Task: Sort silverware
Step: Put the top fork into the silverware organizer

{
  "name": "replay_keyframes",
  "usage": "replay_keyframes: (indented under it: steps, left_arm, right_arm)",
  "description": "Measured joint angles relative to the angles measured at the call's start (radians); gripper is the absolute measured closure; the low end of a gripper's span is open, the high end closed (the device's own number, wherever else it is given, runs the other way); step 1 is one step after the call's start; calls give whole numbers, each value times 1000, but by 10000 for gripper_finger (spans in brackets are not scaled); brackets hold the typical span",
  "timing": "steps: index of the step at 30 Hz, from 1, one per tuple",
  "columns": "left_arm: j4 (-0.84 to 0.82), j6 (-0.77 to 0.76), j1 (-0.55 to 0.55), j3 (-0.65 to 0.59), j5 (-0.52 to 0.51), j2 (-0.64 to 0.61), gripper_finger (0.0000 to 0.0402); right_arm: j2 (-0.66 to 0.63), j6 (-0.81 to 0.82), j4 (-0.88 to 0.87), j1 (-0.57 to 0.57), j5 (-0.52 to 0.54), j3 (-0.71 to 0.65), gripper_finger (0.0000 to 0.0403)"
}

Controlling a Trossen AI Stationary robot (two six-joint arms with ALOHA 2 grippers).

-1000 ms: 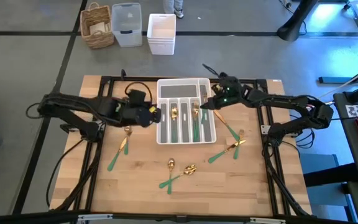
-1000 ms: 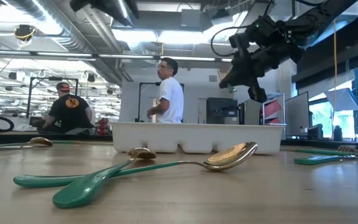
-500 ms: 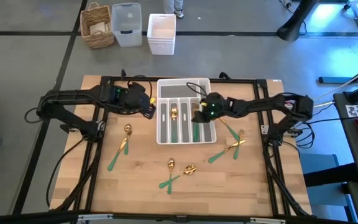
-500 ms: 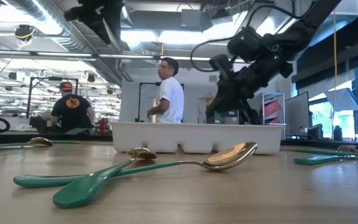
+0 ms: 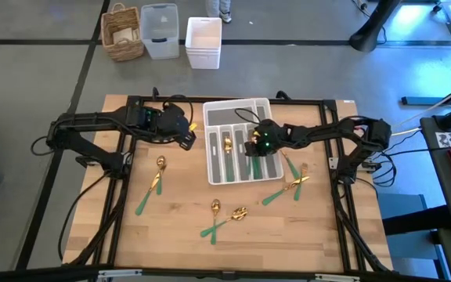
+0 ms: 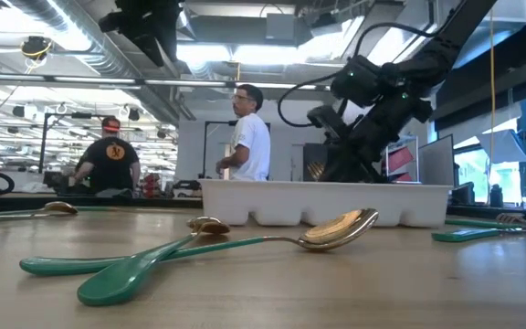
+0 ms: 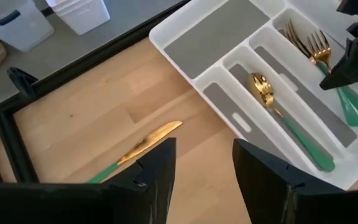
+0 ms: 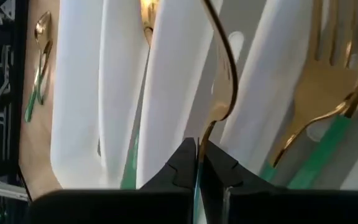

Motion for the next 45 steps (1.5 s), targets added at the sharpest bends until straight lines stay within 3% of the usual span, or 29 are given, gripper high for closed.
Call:
replay_keyframes:
  steps: [11, 18, 27, 38, 45]
  left_arm:
    - [0, 15, 0, 0, 0, 0, 249]
    - [1, 14, 0, 0, 0, 0, 249]
    - [1, 15, 0, 0, 0, 0, 249]
    - [1, 14, 0, 0, 0, 0, 249]
    - [1, 14, 0, 0, 0, 0, 249]
  right_arm:
    - [-59, 50, 130, 0, -30, 2, 391]
    - [-124, 3, -36, 0, -52, 3, 391]
    - [-131, -84, -180, 0, 26, 3, 391]
    - [-131, -146, -228, 0, 123, 3, 391]
    - [-131, -190, -228, 0, 130, 3, 391]
